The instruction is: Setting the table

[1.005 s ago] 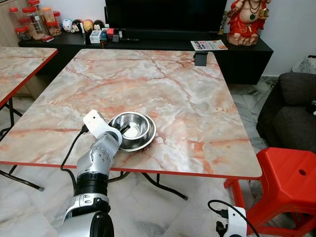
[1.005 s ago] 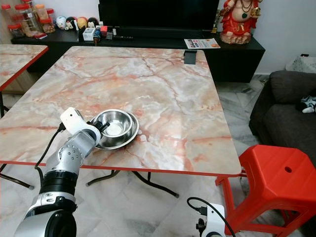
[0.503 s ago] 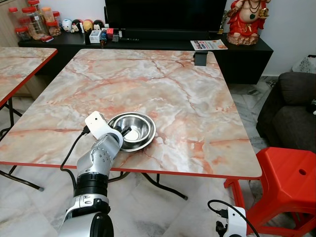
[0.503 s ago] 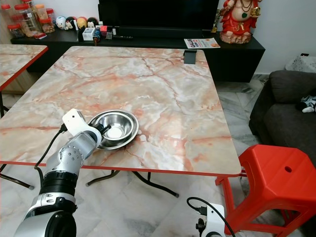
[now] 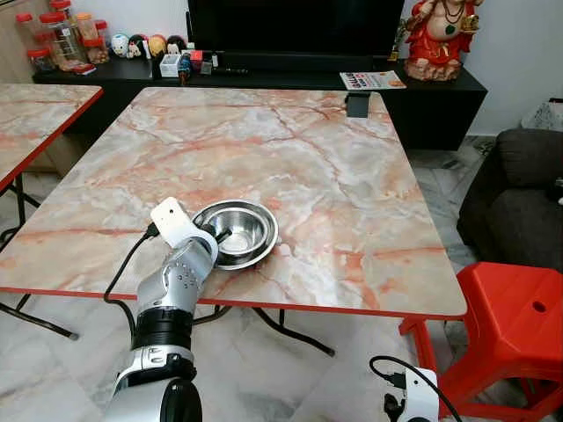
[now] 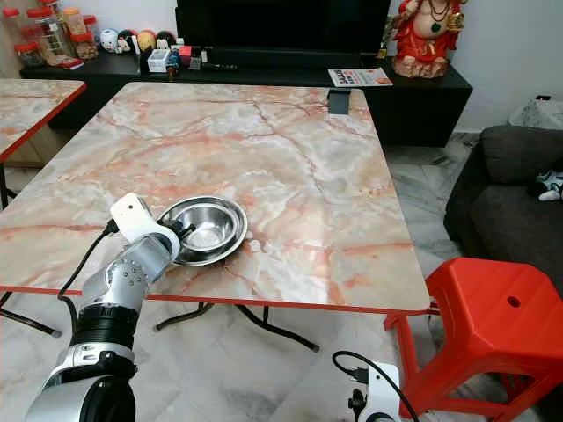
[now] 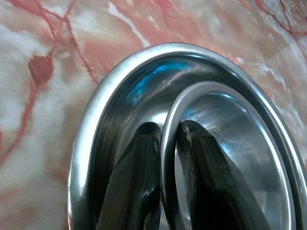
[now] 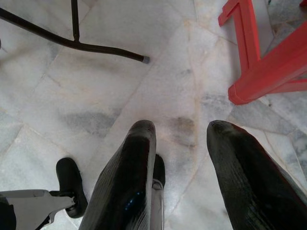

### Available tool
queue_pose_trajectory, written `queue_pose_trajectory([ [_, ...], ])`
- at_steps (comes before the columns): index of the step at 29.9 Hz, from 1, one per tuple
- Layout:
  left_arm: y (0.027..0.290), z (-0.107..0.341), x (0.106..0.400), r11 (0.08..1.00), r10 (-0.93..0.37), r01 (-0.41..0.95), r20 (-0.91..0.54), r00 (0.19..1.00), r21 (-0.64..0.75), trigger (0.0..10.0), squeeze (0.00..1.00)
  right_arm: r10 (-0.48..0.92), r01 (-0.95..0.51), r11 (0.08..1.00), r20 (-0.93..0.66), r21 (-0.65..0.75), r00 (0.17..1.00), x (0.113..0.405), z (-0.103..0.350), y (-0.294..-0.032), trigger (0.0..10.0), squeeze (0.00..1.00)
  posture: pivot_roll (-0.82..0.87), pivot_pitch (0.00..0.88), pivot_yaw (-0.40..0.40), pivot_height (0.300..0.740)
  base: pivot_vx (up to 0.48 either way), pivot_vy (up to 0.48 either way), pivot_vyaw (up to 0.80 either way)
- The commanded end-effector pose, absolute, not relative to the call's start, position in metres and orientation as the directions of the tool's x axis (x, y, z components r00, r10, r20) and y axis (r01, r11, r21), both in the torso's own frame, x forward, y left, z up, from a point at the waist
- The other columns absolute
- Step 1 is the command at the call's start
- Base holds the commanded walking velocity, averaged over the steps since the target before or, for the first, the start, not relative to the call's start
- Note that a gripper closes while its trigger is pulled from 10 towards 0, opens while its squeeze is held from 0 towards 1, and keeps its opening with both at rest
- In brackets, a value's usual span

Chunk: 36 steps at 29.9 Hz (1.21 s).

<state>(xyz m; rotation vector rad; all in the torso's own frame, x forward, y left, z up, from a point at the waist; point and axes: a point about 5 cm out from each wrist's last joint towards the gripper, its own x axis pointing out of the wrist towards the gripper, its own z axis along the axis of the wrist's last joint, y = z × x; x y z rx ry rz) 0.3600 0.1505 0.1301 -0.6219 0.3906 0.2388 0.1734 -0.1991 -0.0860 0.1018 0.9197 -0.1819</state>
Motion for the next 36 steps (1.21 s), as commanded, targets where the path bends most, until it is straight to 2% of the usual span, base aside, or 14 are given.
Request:
queue_pose_trajectory([
  [1,0.155,0.136,0.361,0.797,0.128,-0.338,-0.408,0.904,-0.500,10.0,0.00,-0.117,0.207,0.978,-0.798,0.009,0.591,0.174,-0.086,-0.201,10.0,0.00,-0.02,0.000,-0.011,0.740,0.000,0.000,0.00],
  [12,0.163,0.145,0.361,0.839,0.173,-0.333,-0.369,0.913,-0.431,10.0,0.00,-0.117,0.202,0.979,-0.797,0.007,0.593,0.175,-0.085,-0.201,10.0,0.00,-0.01,0.000,-0.009,0.740,0.000,0.000,0.00],
  [18,0.158,0.142,0.360,0.863,0.104,-0.278,-0.389,0.915,-0.421,10.0,0.00,-0.117,0.205,0.979,-0.797,0.009,0.592,0.175,-0.085,-0.200,10.0,0.00,-0.01,0.000,-0.009,0.740,0.000,0.000,0.00],
  [22,0.155,0.141,0.358,0.869,0.095,-0.272,-0.399,0.912,-0.414,10.0,0.07,-0.116,0.206,0.978,-0.797,0.010,0.592,0.175,-0.085,-0.200,10.0,0.00,-0.01,0.000,-0.008,0.740,0.000,0.000,0.00],
  [36,0.141,0.144,0.358,0.877,-0.030,-0.164,-0.393,0.919,-0.451,10.0,0.04,-0.115,0.208,0.978,-0.797,0.013,0.593,0.176,-0.085,-0.199,10.0,0.00,-0.01,0.000,-0.009,0.740,0.000,0.000,0.00],
])
